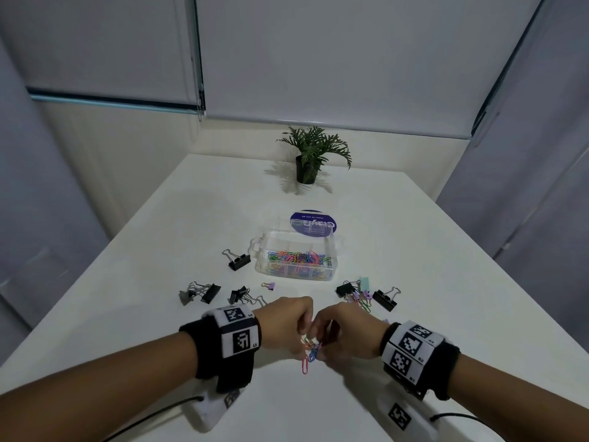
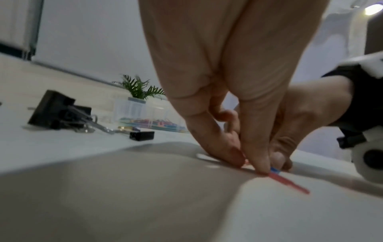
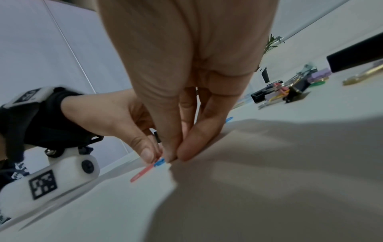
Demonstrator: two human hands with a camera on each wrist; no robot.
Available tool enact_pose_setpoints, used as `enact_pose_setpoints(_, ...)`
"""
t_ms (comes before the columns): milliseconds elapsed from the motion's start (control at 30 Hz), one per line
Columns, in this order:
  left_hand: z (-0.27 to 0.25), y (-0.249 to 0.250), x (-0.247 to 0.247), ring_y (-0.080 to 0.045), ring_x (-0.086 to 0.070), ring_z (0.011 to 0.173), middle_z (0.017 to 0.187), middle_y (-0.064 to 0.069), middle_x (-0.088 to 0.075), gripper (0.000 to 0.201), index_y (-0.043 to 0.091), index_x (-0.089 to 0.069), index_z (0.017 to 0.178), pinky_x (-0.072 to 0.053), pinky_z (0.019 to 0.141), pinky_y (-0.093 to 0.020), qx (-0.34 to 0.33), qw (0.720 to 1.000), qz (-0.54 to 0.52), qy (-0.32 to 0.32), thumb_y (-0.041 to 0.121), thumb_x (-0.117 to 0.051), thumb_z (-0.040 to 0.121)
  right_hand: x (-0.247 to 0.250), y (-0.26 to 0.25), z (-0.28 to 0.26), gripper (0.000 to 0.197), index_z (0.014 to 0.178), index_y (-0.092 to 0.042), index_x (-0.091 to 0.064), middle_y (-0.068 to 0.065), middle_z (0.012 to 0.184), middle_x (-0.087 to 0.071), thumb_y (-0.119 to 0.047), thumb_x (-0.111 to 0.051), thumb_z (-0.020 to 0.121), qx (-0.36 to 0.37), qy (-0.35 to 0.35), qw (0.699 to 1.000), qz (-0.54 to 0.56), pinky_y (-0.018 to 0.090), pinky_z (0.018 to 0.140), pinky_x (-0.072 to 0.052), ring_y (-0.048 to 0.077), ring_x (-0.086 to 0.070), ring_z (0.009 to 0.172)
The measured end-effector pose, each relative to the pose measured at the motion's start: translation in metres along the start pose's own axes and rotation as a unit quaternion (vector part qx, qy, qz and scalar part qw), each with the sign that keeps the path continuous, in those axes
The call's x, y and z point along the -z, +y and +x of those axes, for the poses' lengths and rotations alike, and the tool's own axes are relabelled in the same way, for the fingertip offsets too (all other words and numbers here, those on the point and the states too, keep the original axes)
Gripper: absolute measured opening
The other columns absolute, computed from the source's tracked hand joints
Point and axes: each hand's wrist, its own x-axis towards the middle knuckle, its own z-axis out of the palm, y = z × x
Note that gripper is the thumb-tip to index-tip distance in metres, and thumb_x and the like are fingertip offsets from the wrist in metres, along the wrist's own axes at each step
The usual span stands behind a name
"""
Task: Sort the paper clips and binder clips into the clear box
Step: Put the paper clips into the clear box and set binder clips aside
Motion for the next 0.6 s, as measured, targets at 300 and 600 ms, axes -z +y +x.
enact_pose_setpoints(300,-0.015,0.0,0.003,-0.01,-0.046,0.064,0.084,0.006,-0.054,0.044,0.029,-0.031,0.068,-0.04,0.062,-0.026,-0.025,1.0,-0.007,-0.005,0.002,-0.065,0.068,-0.001,-0.011,0.003,0.039,0.098,-0.018,-0.064,-0.01,0.08,-0.051,-0.028,-0.081,0.065,0.033,-0.006,0.999,-0.03,0.008,0.06,-0.035,0.009,-0.05,0.071)
enact_pose_setpoints(600,-0.032,0.001,0.0,-0.002,-0.043,0.061,0.074,0.009,-0.051,0.034,0.027,-0.037,0.064,-0.034,0.054,-0.014,0.001,0.996,0.087,-0.03,0.021,-0.07,0.071,-0.005,-0.019,0.007,0.022,0.083,-0.012,-0.069,0.001,0.085,-0.062,-0.018,-0.078,0.064,0.044,-0.045,0.996,-0.064,0.013,0.057,-0.038,0.011,-0.052,0.065)
